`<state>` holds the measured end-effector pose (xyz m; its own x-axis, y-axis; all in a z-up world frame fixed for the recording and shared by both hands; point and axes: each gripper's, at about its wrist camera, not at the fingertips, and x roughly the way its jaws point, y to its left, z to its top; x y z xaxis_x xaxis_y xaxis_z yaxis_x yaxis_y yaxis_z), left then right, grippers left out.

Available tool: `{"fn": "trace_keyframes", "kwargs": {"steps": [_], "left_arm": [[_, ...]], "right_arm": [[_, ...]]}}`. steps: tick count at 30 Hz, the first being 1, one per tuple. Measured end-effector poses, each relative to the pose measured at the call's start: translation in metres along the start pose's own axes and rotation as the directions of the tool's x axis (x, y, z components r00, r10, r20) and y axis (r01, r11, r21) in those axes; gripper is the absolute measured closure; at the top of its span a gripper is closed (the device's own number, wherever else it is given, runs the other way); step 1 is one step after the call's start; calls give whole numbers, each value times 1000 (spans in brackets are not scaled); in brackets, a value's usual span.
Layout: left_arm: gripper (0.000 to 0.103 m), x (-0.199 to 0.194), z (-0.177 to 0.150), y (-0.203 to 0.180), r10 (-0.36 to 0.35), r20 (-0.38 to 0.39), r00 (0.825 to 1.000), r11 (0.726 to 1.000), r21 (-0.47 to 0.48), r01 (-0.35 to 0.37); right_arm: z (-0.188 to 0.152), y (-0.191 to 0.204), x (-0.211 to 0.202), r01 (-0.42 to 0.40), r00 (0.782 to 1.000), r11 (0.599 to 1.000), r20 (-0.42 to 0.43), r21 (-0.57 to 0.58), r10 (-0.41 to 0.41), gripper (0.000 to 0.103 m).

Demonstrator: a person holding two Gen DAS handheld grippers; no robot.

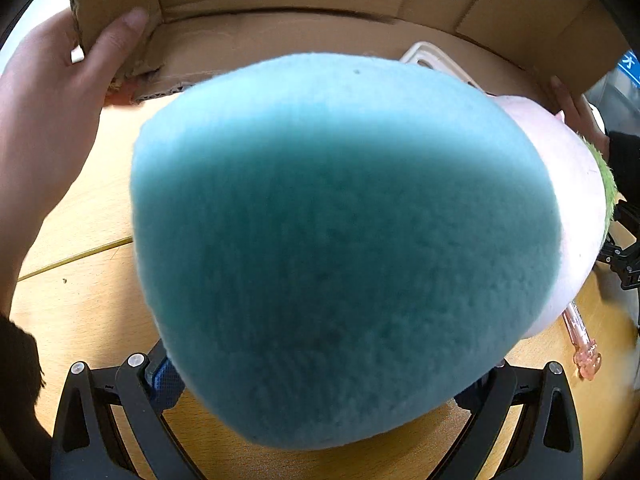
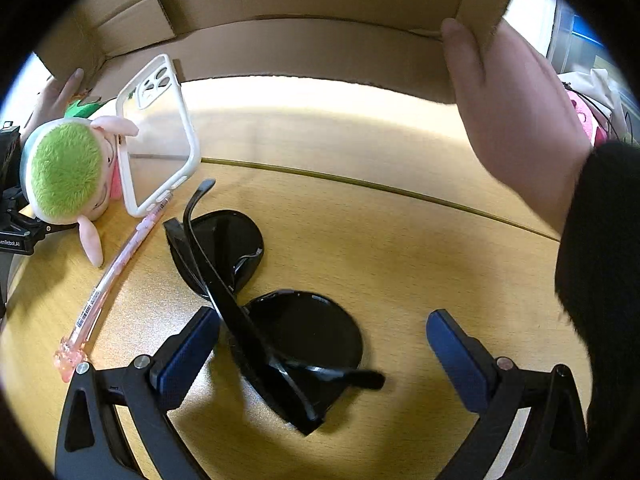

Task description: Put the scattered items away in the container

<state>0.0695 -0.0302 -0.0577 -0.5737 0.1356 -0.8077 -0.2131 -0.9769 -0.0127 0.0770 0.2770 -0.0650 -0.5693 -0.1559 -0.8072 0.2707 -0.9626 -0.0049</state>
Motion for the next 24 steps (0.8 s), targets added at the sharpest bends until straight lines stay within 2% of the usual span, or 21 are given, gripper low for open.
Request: {"fn": "trace_keyframes", "kwargs": {"steps": [24], "left_arm": [[0,0,-5,-4,3,1,1000,1000,-2,-3]], "right_arm": [[0,0,1,1,1000,1000,-2,0,-1,0]]}}
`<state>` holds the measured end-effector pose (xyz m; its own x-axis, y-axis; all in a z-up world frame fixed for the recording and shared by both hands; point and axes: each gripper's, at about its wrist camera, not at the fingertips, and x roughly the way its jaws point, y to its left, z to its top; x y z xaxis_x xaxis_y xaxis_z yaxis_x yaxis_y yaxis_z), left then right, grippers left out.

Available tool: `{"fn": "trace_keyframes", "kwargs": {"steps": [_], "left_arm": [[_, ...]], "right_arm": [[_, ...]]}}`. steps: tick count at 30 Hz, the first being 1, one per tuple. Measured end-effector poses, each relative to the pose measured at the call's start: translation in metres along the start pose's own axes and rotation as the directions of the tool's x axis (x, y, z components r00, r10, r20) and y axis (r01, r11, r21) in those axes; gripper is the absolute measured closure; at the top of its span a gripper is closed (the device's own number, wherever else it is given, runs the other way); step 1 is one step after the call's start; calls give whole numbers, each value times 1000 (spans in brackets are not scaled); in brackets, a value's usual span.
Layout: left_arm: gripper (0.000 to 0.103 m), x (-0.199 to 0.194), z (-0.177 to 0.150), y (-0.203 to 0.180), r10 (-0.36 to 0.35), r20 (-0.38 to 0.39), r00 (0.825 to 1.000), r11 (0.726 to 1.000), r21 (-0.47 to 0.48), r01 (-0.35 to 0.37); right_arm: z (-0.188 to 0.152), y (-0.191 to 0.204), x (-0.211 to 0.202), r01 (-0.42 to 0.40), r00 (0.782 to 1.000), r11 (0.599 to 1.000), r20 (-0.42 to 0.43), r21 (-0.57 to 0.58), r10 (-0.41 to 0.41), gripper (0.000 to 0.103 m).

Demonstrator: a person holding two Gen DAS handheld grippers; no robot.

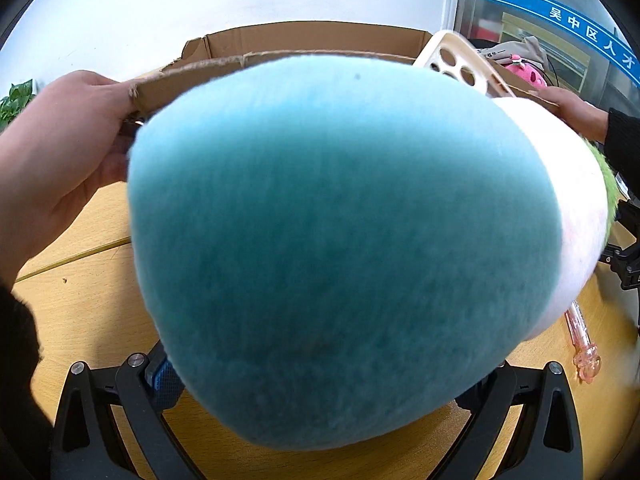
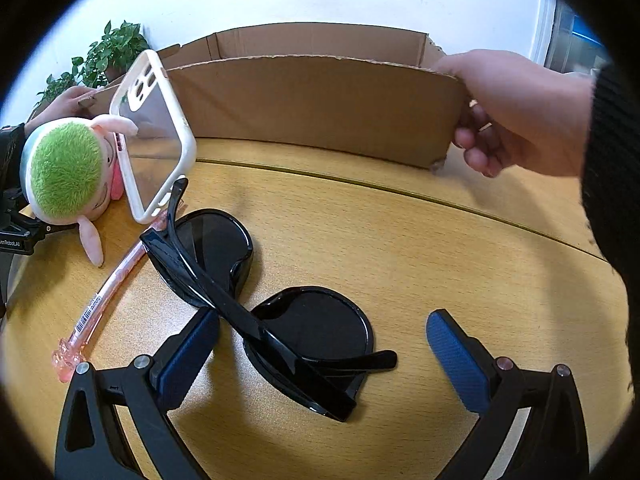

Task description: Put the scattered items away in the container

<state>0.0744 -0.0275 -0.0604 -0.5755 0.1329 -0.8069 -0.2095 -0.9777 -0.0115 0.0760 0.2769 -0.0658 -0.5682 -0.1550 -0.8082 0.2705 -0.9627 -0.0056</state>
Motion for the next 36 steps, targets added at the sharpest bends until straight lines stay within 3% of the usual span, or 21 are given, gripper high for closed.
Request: {"fn": "trace_keyframes", "kwargs": {"steps": [30,36], "left_arm": [[0,1,-7,-5,-1,0,1000,1000,3,1],[0,1,-8,-6,10,1,1000,1000,-12,-10]], "right_arm": [[4,-2,-3,2,1000,1000,-2,1,-2,0],[9,3,-10,37,999,998,-5,47,-37,0]]}}
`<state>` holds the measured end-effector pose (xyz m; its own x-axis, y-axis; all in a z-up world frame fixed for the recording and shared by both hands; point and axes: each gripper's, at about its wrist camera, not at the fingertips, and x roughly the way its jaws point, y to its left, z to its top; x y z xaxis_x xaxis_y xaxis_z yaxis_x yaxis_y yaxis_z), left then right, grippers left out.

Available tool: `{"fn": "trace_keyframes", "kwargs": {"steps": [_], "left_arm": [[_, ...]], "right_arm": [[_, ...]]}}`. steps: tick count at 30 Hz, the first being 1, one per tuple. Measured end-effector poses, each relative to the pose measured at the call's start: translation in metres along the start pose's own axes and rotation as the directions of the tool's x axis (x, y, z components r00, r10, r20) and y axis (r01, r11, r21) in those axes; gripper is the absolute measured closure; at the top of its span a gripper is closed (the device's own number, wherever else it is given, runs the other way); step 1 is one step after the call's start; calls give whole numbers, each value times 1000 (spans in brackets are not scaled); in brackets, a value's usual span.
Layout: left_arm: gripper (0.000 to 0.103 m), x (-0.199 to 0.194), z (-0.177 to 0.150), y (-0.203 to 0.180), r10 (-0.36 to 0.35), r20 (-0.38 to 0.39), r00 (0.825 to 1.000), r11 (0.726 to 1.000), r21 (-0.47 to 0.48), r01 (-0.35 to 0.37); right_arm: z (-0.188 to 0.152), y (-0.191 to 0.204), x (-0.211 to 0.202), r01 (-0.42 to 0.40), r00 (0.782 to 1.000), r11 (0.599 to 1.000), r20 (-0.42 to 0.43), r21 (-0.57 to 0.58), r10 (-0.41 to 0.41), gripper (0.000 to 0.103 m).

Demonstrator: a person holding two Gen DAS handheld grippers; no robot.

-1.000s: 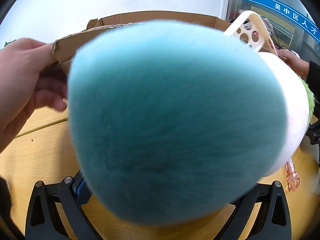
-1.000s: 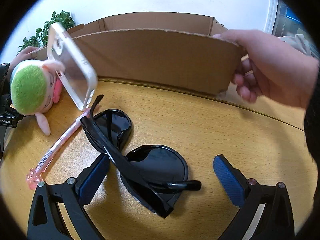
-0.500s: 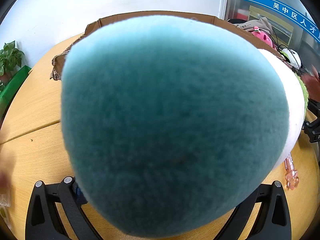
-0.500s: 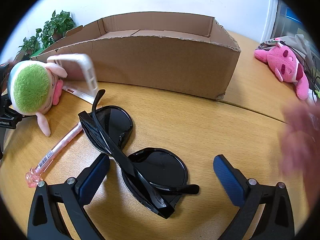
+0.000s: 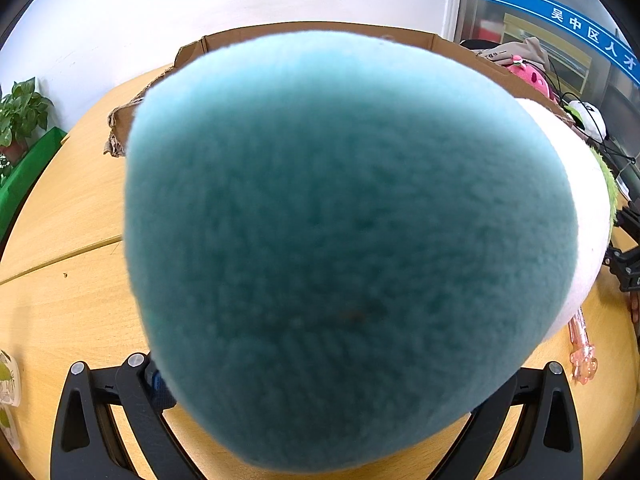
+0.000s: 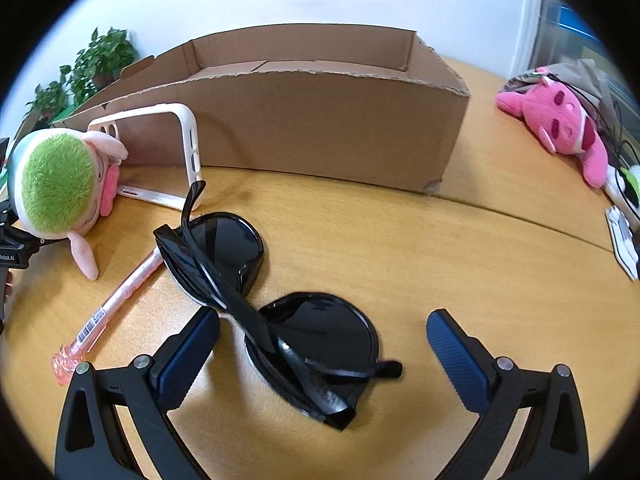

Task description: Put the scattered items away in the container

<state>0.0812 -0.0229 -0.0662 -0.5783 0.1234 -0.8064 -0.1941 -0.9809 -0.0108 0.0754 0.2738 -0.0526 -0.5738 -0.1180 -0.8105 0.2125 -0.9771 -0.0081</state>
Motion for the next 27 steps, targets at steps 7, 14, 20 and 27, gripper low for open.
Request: {"fn": "trace_keyframes", "kwargs": {"steps": [7,14,20,27], "left_arm": [[0,-3,-7,-4,2,-2,1000,1000,-2,-2],[0,-55,-18,-20,76,105,992,994,-83,-68],[0,-127,-5,-40,0,253,967,993,-112,30],[0,-133,4,-56,-1,268,963,991,-126,36]], "right_arm": [[-8,4,-12,38,999,998,-26,51,-36,0],[-39,24,-40,18,999,998,-38,52,-16,0],[-35,64,-82,34,996,999,78,1,-34,0],[-16,100,-107,10,989,998,149,-70,0,0]]}}
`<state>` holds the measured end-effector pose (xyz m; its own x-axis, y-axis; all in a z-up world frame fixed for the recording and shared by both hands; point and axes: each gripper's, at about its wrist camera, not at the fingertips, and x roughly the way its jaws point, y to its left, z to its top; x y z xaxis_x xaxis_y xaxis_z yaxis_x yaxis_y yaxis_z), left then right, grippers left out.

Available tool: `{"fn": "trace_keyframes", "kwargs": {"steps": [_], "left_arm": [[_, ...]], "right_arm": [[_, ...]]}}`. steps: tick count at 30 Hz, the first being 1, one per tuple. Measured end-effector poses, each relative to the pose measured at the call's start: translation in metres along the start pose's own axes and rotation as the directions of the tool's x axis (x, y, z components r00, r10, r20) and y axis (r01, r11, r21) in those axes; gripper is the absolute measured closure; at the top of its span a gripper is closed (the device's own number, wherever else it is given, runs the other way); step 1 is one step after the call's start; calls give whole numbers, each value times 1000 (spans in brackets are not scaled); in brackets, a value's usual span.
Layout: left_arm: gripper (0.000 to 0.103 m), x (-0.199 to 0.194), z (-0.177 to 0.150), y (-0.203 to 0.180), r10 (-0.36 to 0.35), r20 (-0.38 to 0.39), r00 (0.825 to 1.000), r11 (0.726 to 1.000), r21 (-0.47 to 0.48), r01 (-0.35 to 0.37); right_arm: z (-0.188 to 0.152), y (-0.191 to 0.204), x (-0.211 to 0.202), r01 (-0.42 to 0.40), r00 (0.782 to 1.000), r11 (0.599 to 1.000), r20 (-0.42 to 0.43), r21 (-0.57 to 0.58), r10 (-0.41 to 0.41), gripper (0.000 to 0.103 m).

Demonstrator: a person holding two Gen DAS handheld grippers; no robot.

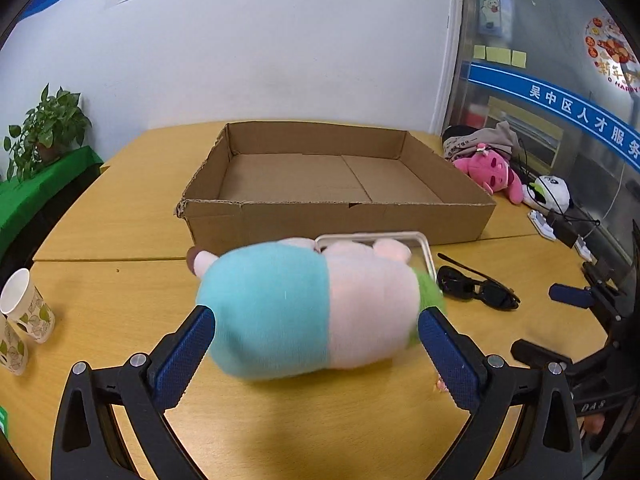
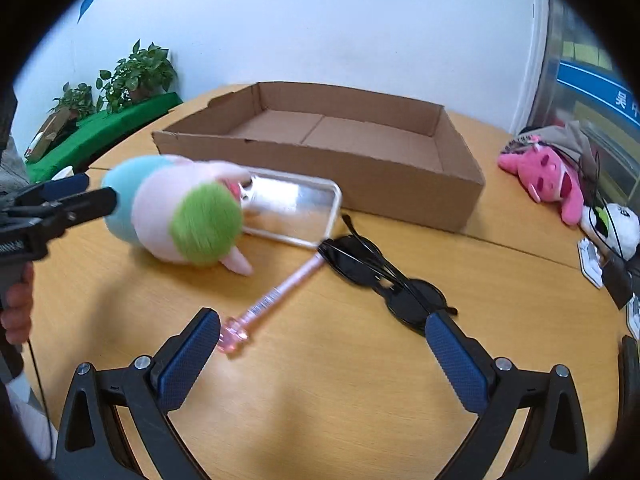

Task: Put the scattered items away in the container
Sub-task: 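Close the left gripper on the teal-and-pink plush pig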

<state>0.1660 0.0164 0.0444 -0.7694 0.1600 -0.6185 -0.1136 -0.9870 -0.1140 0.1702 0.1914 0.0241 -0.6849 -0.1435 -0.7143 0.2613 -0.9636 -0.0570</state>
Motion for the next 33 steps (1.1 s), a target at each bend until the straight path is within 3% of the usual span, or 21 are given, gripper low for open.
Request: {"fn": "trace_keyframes", "kwargs": {"steps": [23,33], "left_arm": [[0,11,-18,41,-64,-43,997,989,-138,57],[0,53,-7,67,-165,-108,980,968,-210,140]], "right_arm": [[6,56,17,-136,990,990,-48,-46,134,0],[26,73,25,-155,988,985,-26,-72,153,0]]}}
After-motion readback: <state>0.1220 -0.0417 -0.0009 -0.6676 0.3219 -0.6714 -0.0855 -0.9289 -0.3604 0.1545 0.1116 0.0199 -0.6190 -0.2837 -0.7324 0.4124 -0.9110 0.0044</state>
